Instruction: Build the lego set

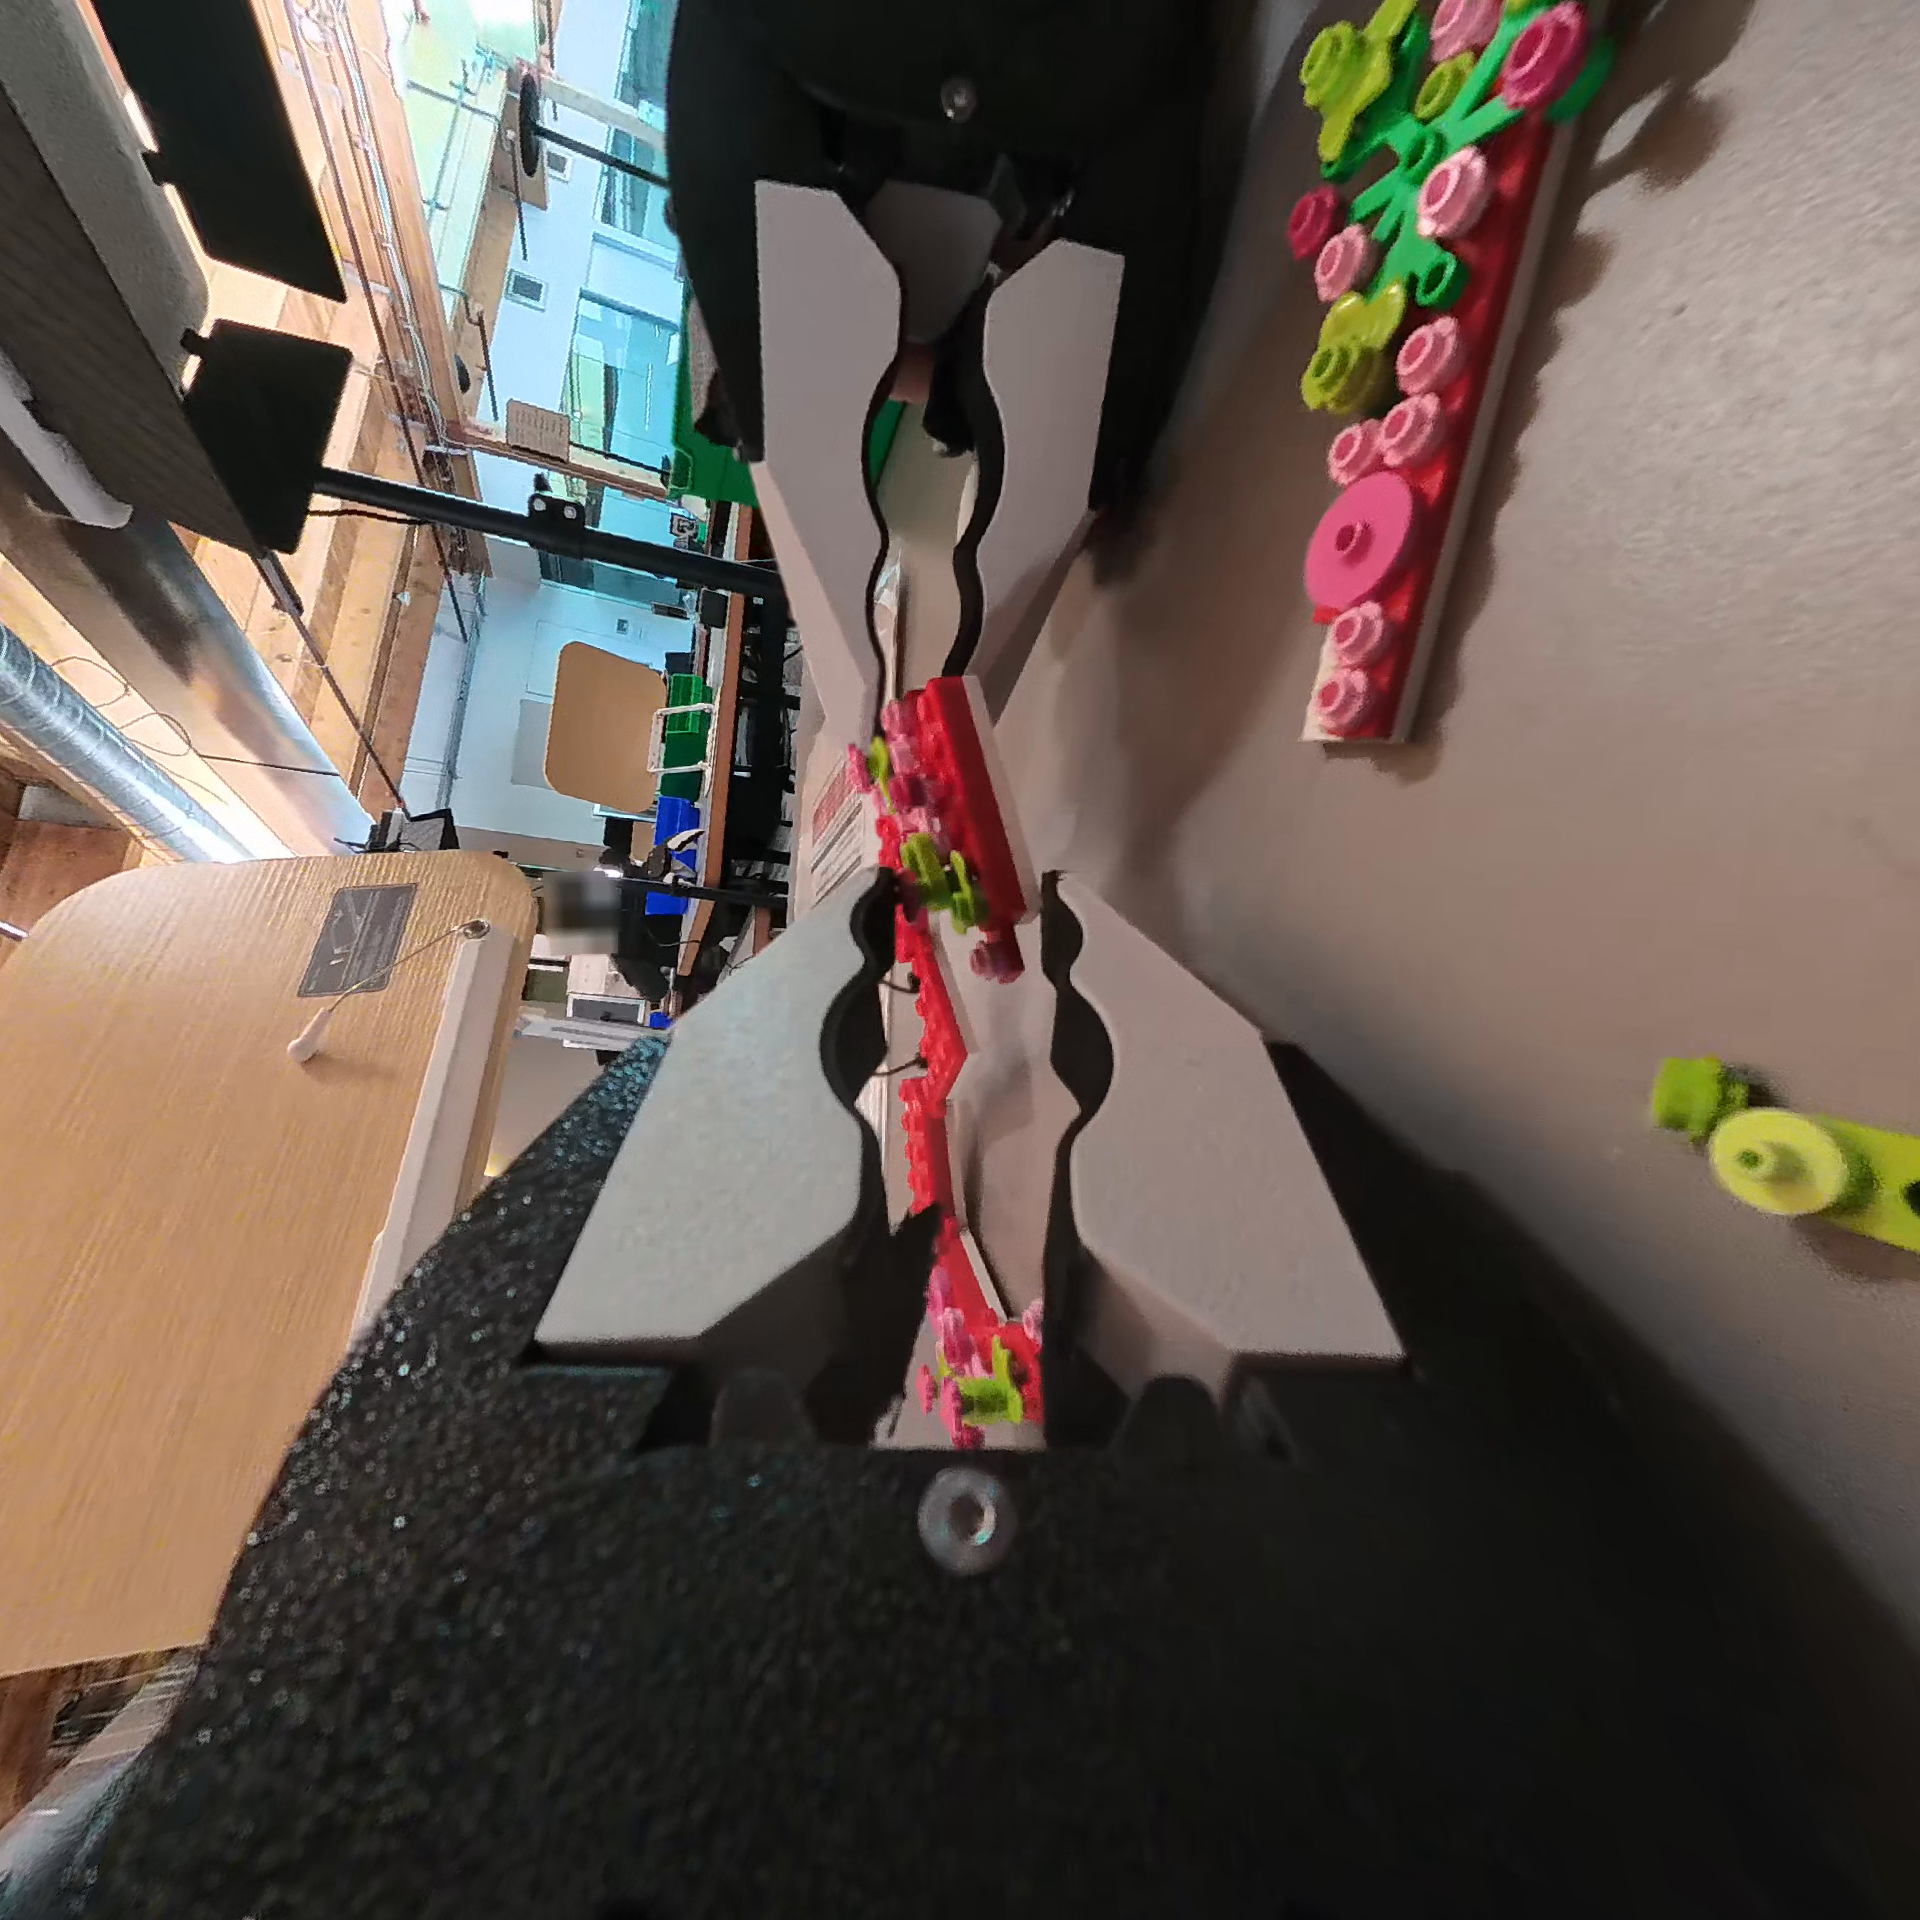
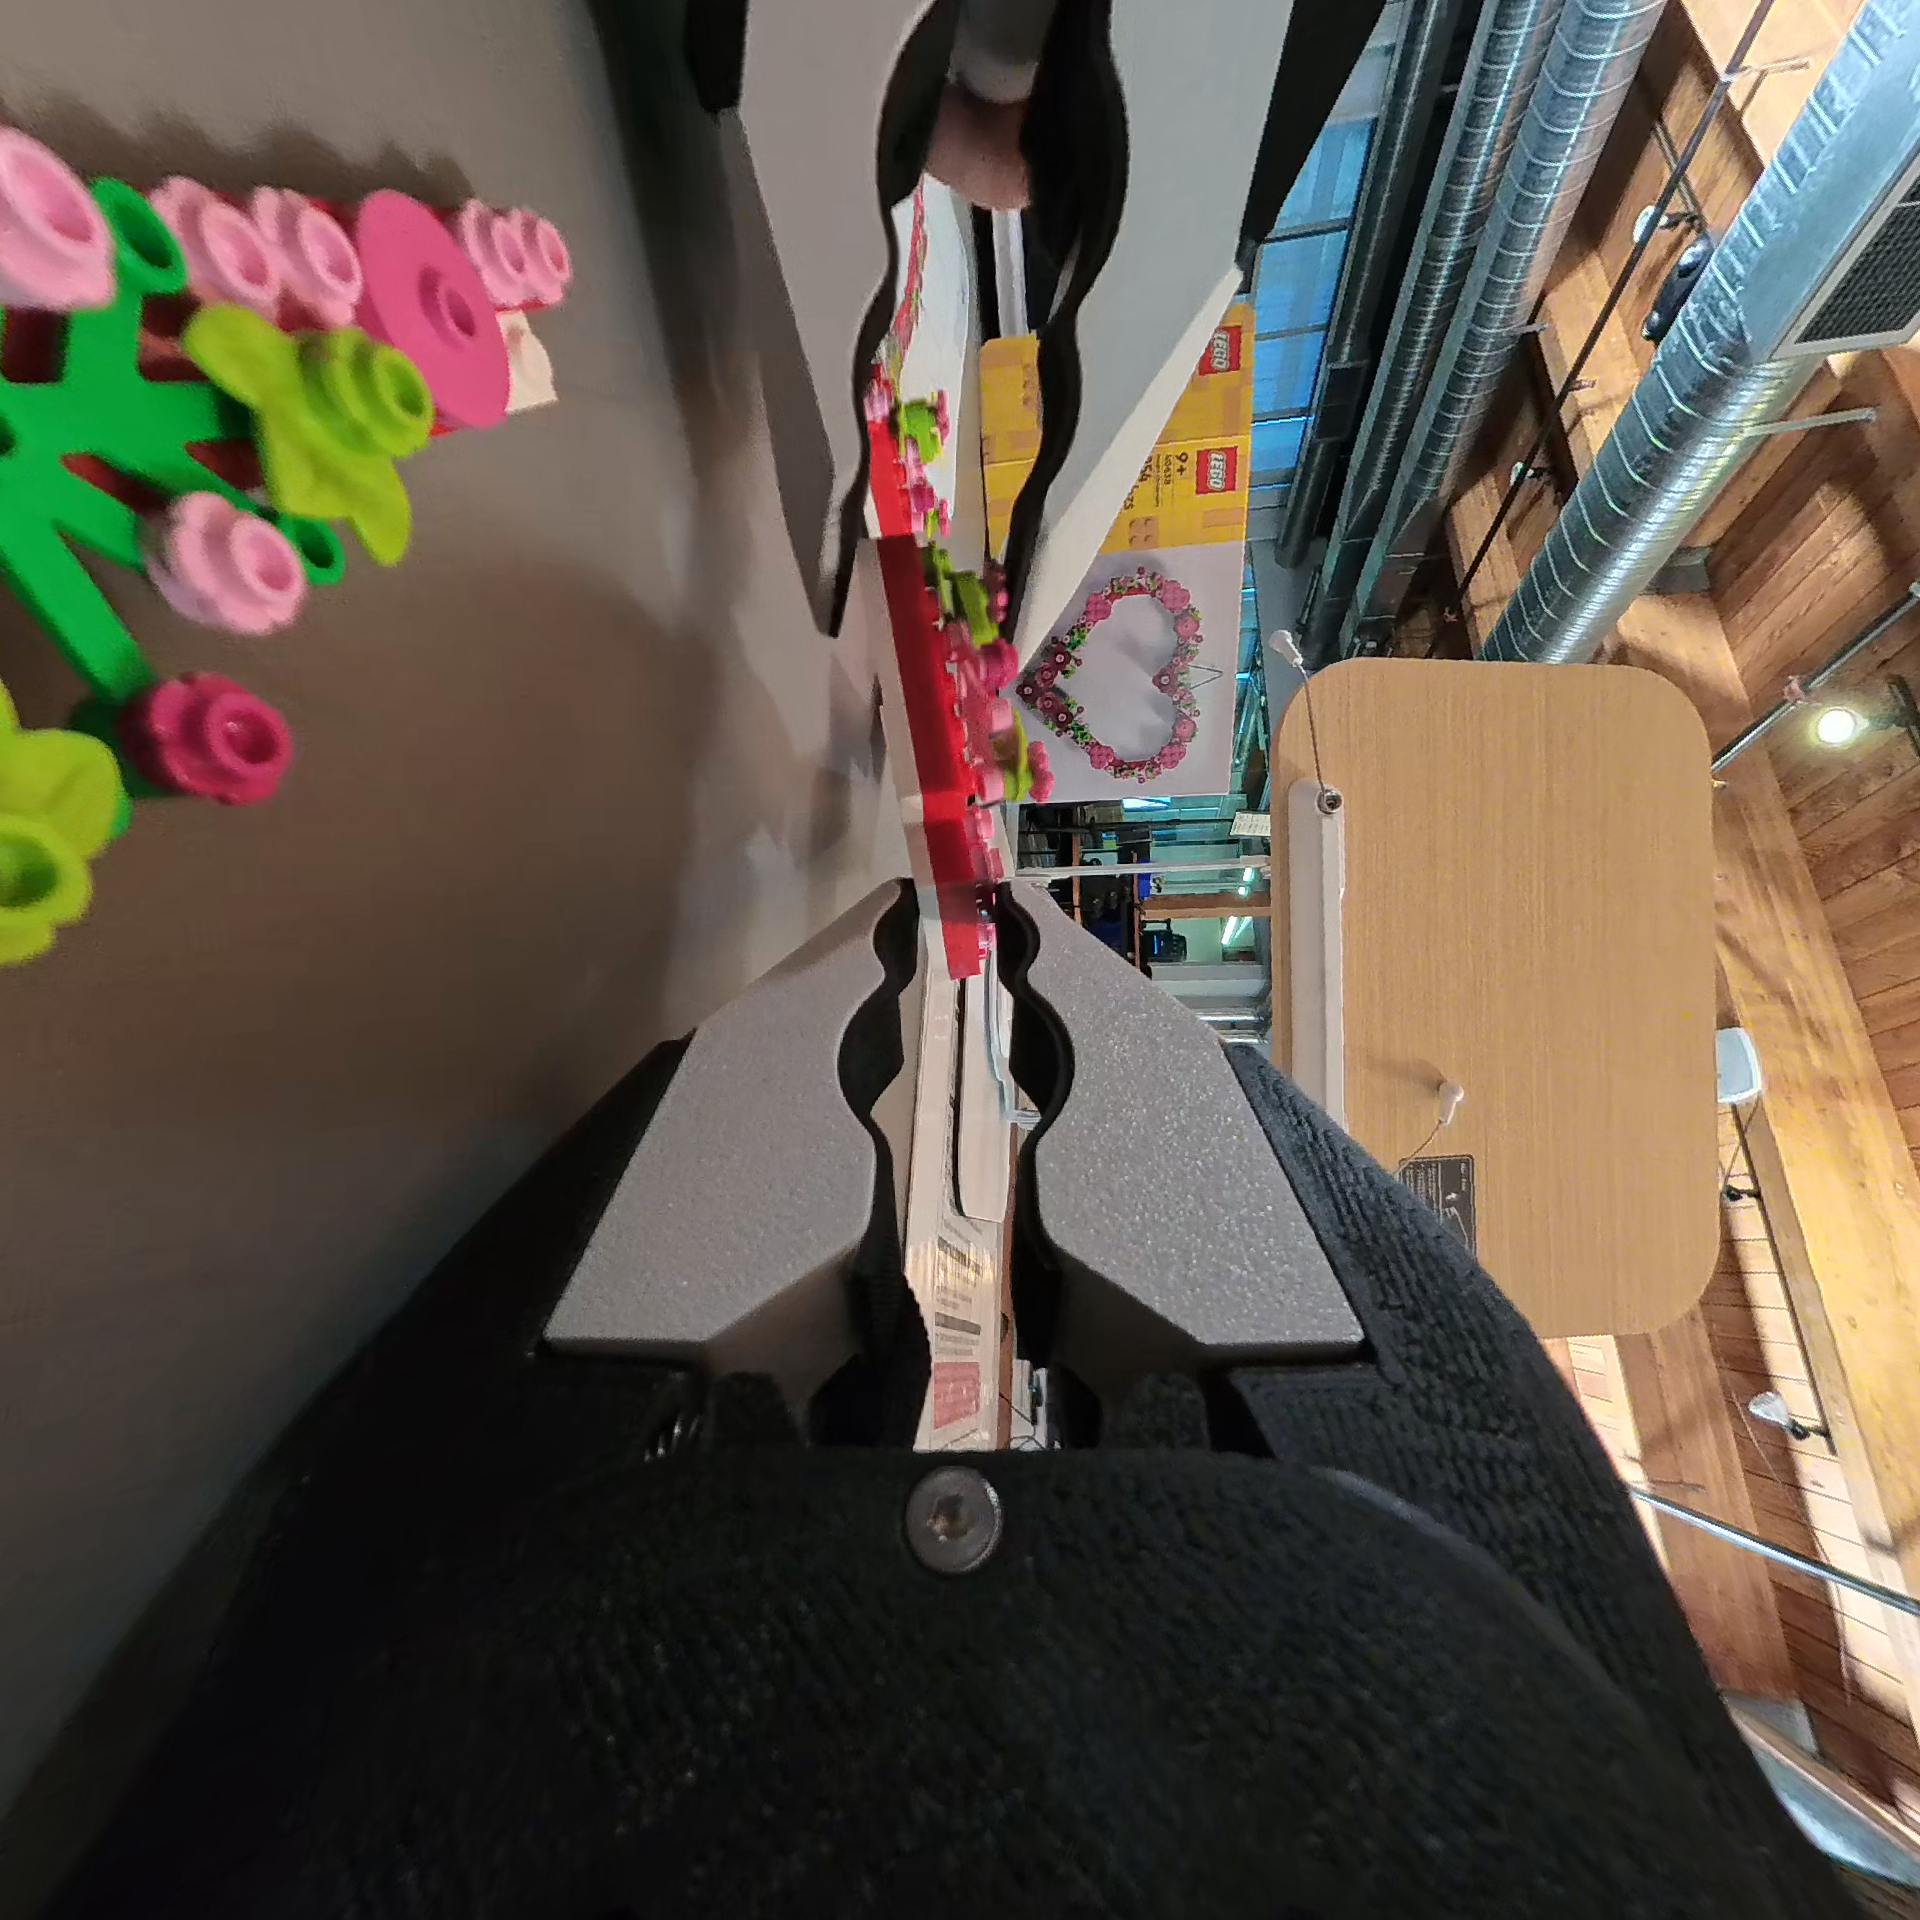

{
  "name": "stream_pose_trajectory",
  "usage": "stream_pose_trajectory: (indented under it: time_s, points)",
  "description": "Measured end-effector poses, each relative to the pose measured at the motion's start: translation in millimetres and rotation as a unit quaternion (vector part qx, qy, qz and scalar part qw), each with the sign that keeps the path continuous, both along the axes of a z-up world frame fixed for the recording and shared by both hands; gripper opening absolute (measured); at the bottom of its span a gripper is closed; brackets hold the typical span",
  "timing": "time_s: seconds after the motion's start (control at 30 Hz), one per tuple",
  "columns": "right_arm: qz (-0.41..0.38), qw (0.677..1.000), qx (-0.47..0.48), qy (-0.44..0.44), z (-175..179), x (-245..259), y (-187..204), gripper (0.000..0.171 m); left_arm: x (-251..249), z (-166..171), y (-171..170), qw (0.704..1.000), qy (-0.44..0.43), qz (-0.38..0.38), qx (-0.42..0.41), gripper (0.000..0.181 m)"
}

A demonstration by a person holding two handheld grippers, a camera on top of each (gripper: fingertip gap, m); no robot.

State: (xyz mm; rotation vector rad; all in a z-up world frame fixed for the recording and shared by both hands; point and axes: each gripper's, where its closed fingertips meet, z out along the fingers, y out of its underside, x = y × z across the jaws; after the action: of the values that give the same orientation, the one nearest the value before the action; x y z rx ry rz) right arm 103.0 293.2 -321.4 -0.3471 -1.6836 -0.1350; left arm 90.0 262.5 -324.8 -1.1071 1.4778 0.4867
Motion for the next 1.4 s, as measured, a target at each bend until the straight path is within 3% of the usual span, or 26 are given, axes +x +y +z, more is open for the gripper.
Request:
stream_pose_trajectory:
  time_s: [1.27,1.4]
  points:
    - [0.005,1.0,0.004,-0.014,-4,0,-2,0.013,-15,2,4,0.999,0.035,0.012,0.012,0.022]
    - [0.005,0.999,-0.032,-0.029,-9,1,0,0.017,-15,2,7,0.999,0.033,0.021,0.011,0.022]
